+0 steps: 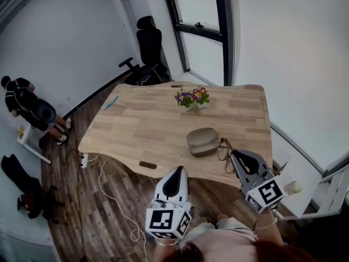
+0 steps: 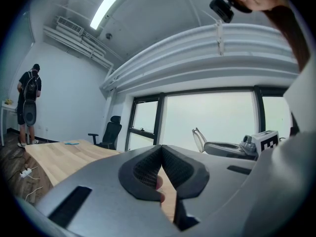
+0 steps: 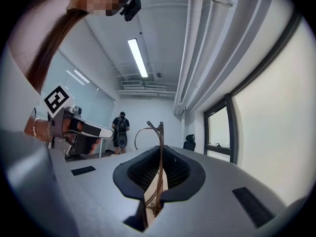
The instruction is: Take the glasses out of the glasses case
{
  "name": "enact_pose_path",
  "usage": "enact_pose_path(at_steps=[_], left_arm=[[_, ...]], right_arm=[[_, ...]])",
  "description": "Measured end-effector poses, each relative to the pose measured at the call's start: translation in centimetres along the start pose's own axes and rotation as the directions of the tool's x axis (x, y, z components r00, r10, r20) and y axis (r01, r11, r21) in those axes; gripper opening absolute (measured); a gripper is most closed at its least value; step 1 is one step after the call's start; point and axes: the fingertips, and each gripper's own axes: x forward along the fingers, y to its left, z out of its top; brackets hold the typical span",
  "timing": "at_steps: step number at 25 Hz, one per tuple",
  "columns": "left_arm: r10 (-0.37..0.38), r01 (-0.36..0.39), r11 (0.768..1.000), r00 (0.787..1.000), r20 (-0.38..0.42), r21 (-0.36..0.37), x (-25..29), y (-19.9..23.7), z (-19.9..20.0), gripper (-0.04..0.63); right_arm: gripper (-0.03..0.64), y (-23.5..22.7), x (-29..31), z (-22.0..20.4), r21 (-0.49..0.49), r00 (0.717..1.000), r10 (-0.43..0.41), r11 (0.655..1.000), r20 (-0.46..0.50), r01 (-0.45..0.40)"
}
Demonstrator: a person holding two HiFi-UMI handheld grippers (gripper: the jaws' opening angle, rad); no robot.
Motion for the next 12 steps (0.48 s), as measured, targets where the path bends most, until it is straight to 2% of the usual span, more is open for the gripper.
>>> enact_pose_path(at_steps=[12], left_arm=[[-0.033, 0.033, 0.999, 0.999, -0.006, 0.004, 0.9, 1.6, 0.1, 0.0]], right_arm=[[0.014, 0.4, 1.5, -0.7, -0.015, 1.0, -0.008, 1.0, -0.029, 0.007]])
